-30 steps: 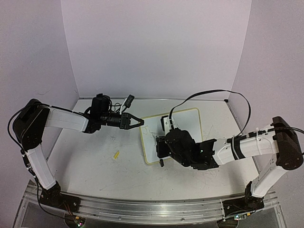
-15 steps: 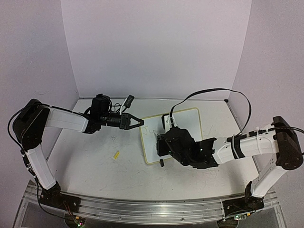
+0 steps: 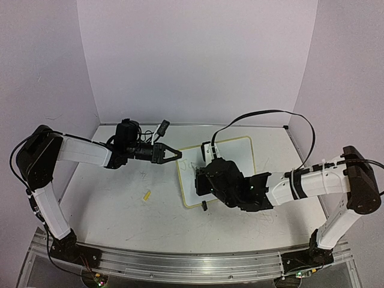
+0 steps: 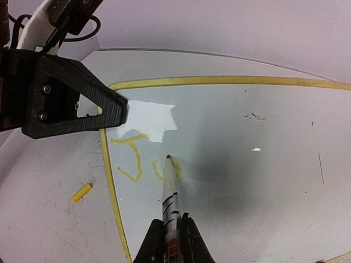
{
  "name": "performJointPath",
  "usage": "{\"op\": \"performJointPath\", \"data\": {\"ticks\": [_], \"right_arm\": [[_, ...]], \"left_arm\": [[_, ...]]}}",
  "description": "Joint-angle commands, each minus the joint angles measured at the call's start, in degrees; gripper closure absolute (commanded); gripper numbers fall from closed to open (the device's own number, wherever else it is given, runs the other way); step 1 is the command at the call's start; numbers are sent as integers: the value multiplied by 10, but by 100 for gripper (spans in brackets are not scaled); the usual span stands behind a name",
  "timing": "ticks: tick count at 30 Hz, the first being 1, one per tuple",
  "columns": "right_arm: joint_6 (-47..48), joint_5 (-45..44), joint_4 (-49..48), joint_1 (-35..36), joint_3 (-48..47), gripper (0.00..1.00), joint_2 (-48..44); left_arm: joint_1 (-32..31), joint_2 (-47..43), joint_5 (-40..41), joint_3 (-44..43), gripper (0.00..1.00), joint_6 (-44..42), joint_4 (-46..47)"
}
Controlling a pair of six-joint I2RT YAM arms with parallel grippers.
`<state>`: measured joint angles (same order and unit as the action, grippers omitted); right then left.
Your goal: Write a sentence on the whiteboard
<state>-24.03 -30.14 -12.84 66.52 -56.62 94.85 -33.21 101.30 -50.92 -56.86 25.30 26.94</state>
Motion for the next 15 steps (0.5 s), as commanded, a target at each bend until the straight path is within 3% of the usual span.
{"op": "performJointPath", "data": {"ticks": [1, 15], "right_arm": [[8, 18, -6, -3, -17, 100, 17], [14, 44, -63, -5, 46, 100, -59]], "left_arm": [[-3, -14, -32, 5, 100, 14, -4], [-3, -12, -29, 6, 100, 13, -4]]}}
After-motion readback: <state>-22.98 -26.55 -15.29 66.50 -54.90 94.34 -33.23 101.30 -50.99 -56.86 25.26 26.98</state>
